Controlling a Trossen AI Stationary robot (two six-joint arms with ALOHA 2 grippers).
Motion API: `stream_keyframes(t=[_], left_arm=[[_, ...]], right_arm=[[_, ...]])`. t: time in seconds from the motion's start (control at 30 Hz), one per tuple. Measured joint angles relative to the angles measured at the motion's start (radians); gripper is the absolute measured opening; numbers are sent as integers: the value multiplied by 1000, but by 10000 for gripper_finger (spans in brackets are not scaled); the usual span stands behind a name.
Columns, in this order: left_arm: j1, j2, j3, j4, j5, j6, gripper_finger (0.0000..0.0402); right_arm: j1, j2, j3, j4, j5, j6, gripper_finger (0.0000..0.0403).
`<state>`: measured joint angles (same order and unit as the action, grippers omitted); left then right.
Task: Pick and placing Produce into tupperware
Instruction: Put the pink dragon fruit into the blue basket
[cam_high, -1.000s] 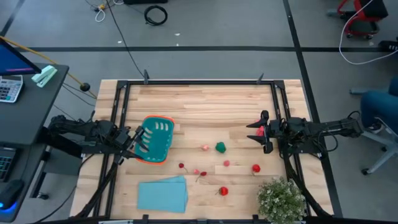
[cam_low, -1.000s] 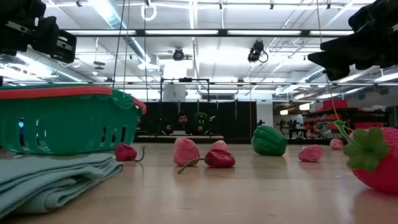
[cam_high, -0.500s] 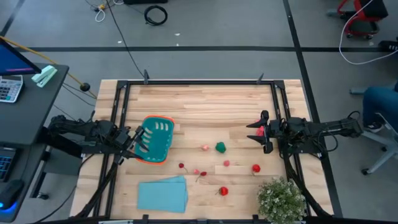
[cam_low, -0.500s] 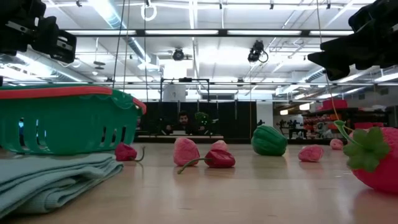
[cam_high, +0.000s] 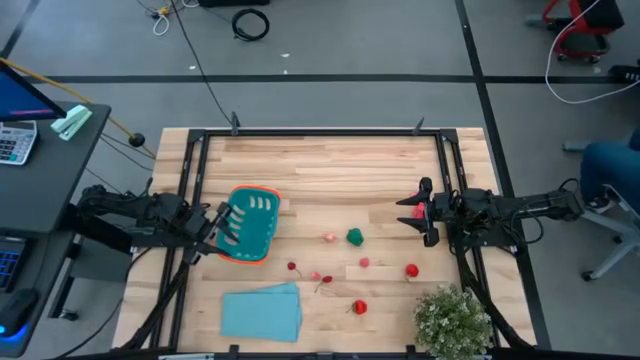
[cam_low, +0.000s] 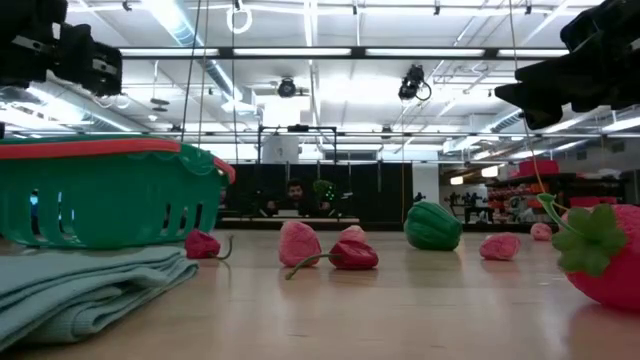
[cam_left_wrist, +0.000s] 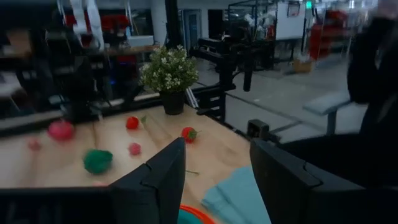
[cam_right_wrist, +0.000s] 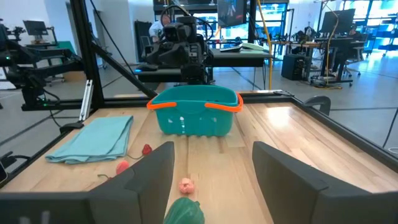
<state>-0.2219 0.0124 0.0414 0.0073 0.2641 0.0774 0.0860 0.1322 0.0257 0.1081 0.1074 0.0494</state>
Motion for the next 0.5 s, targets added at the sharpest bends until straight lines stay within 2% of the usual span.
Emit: stream_keyframes(t=[0.17, 0.5], left_arm=[[0, 0, 0, 1, 0, 194, 188], [0, 0, 0, 8, 0, 197, 183]], right_arm=[[0, 0, 0, 0, 0, 0, 226], [0, 0, 0, 0, 0, 0, 226]])
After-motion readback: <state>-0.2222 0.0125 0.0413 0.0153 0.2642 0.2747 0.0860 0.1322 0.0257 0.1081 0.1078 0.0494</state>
